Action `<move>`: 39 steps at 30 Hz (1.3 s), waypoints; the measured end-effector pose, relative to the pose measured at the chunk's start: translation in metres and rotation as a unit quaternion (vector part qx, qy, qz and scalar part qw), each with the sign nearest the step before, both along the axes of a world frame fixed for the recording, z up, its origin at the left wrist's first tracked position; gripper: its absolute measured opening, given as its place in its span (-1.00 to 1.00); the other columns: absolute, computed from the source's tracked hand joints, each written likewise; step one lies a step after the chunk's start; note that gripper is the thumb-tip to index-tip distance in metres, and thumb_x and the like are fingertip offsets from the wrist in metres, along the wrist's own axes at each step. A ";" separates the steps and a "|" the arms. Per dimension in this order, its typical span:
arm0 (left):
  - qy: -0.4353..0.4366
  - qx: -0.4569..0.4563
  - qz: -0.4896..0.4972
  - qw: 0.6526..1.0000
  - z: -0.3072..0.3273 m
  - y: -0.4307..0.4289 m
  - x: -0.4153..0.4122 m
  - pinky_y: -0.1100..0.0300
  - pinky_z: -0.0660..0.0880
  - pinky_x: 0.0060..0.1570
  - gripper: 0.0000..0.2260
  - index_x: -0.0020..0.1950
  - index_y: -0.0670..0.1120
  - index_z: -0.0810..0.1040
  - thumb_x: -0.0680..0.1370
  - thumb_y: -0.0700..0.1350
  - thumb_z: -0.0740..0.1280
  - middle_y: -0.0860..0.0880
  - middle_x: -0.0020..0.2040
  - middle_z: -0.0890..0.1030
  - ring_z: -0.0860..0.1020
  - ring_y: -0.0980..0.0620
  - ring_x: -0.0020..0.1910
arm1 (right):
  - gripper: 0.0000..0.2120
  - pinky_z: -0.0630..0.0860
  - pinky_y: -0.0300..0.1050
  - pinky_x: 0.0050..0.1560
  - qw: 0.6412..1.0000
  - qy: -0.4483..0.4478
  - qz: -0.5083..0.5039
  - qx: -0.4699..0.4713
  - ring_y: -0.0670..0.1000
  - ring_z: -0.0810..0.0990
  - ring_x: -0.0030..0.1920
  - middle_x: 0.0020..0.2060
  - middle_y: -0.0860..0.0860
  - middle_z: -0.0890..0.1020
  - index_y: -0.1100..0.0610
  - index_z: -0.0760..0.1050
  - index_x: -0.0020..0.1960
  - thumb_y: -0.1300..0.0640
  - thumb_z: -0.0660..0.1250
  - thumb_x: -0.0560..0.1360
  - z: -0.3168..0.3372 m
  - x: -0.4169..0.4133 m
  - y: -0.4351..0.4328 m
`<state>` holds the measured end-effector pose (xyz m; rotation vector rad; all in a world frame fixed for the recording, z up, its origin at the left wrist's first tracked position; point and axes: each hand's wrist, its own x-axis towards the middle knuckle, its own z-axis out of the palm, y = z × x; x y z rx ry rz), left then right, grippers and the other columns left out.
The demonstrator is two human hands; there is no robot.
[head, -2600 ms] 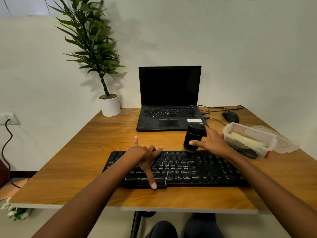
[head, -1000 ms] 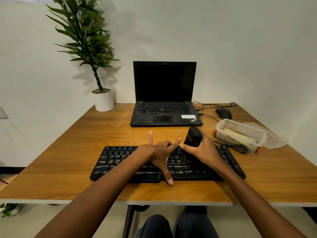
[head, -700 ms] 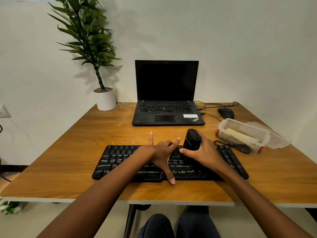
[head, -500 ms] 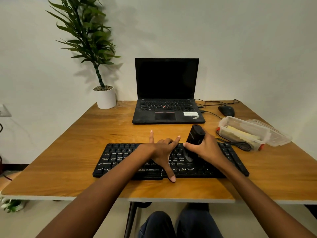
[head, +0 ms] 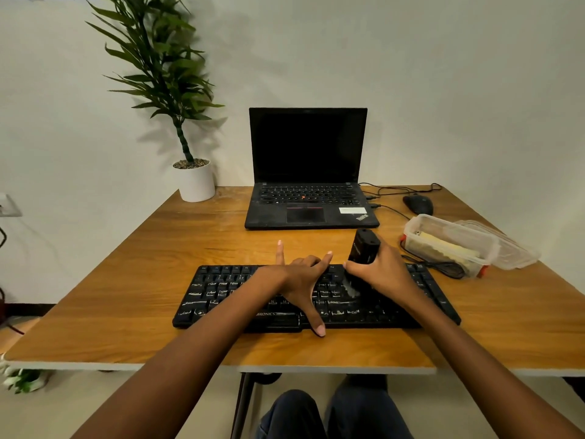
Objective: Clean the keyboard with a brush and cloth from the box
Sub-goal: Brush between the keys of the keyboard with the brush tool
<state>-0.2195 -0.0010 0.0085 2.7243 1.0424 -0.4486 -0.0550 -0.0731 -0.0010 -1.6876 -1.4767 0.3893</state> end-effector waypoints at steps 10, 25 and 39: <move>-0.004 -0.008 0.002 1.000 0.000 0.000 -0.001 -0.35 -0.56 0.13 0.21 0.48 0.01 -0.43 0.27 0.31 0.46 -0.03 0.56 -0.06 -0.11 -0.07 0.54 | -0.59 0.37 -0.38 -0.26 1.000 -0.002 0.006 0.022 -0.17 0.49 -0.21 -0.22 -0.14 0.50 0.02 0.34 0.07 0.07 0.49 0.34 -0.004 -0.003 -0.003; -0.001 -0.007 -0.001 1.000 0.003 -0.004 -0.001 -0.35 -0.55 0.16 0.19 0.49 -0.01 -0.40 0.29 0.29 0.46 -0.02 0.56 -0.06 -0.11 -0.06 0.54 | -0.56 0.34 -0.40 -0.36 0.998 0.024 -0.042 0.037 -0.10 0.50 -0.24 -0.26 -0.14 0.49 0.06 0.38 0.11 0.07 0.50 0.33 -0.009 -0.002 -0.007; -0.009 0.000 -0.003 1.000 0.001 -0.003 -0.002 -0.36 -0.54 0.16 0.20 0.49 -0.01 -0.41 0.28 0.30 0.46 -0.03 0.57 -0.06 -0.10 -0.08 0.54 | -0.57 0.38 -0.49 -0.35 0.999 0.001 -0.011 0.043 -0.24 0.46 -0.27 -0.27 -0.18 0.48 0.03 0.34 0.06 0.09 0.50 0.33 -0.004 -0.008 -0.006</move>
